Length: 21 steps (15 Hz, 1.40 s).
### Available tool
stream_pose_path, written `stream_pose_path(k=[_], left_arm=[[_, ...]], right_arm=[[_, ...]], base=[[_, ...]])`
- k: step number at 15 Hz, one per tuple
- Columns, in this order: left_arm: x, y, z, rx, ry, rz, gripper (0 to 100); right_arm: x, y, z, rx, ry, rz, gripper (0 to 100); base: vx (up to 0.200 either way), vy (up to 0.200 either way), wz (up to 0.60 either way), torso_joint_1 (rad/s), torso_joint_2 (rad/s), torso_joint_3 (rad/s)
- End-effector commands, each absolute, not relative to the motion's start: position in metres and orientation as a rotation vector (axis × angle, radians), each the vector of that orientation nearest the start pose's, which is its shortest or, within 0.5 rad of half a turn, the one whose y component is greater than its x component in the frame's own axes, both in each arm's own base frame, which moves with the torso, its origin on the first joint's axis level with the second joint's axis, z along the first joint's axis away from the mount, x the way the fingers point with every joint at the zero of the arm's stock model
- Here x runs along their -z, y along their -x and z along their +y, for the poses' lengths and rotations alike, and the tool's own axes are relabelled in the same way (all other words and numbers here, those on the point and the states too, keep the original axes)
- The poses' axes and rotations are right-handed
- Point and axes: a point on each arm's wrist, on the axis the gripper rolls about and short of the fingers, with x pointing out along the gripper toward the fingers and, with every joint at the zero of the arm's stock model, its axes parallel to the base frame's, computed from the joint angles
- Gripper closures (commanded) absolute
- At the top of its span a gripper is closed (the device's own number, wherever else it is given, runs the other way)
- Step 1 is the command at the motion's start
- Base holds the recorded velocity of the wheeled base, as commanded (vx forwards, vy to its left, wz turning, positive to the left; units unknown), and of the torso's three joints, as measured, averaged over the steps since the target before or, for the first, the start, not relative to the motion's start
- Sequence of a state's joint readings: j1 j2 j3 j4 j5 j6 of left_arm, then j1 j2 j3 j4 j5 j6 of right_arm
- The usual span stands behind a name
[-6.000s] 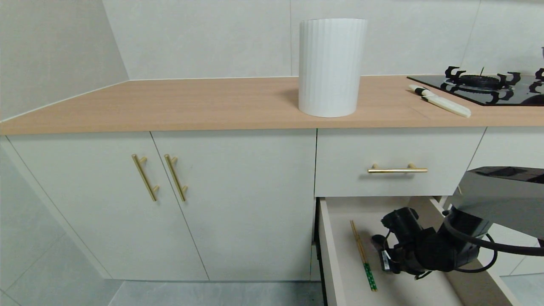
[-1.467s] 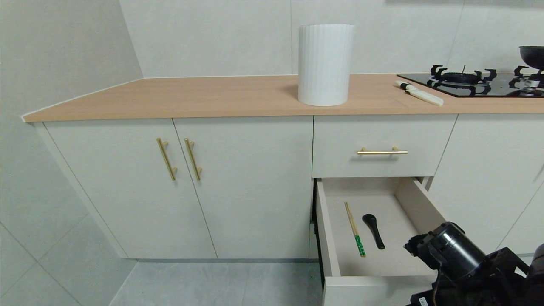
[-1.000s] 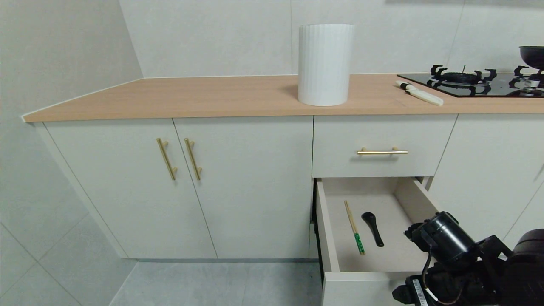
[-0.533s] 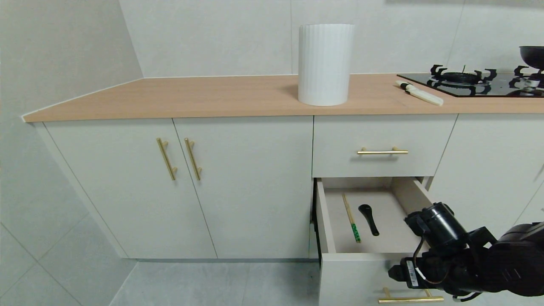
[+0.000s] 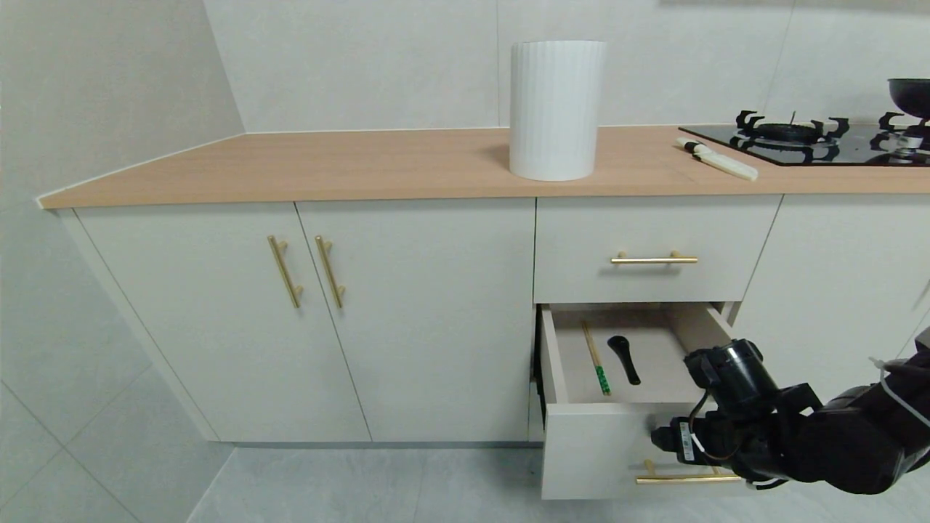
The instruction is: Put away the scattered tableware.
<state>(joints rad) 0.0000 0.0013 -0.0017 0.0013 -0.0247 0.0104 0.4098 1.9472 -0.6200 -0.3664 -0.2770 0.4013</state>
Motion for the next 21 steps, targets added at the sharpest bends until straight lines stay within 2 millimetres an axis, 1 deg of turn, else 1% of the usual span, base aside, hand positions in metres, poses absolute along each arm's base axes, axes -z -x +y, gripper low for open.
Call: stream_pose_path(k=[1,4,5,8,12,16,18,21], left_arm=[[-0.076,0.023,-0.001,0.025,-0.011,0.001,0],[-0.076,0.023,-0.001,0.025,-0.011,0.001,0],[-0.076,0.023,-0.001,0.025,-0.011,0.001,0],[-0.076,0.023,-0.001,0.025,-0.011,0.001,0],[-0.076,0.023,-0.001,0.025,-0.011,0.001,0],[-0.076,0.023,-0.001,0.025,-0.011,0.001,0],[-0.076,0.023,-0.001,0.025,-0.011,0.001,0],[-0.076,0.023,-0.001,0.025,-0.011,0.001,0]], right_arm=[[-0.037,-0.270,0.105,0.070,-0.037,0.922,0],[-0.036,-0.292,0.114,0.061,-0.037,0.890,0],[-0.035,-0.296,0.114,0.062,-0.038,0.888,0],[-0.032,-0.314,0.108,0.073,-0.018,0.870,0],[-0.029,-0.339,0.108,0.075,-0.004,0.840,0],[-0.033,-0.362,0.114,0.060,-0.002,0.784,0],[-0.032,-0.372,0.117,0.053,0.006,0.767,0],[-0.038,-0.385,0.121,0.044,0.002,0.727,0]], base=[[0.000,0.000,0.00,0.000,0.00,0.000],[0.000,0.000,0.00,0.000,0.00,0.000],[0.000,0.000,0.00,0.000,0.00,0.000],[0.000,0.000,0.00,0.000,0.00,0.000],[0.000,0.000,0.00,0.000,0.00,0.000],[0.000,0.000,0.00,0.000,0.00,0.000],[0.000,0.000,0.00,0.000,0.00,0.000],[0.000,0.000,0.00,0.000,0.00,0.000]])
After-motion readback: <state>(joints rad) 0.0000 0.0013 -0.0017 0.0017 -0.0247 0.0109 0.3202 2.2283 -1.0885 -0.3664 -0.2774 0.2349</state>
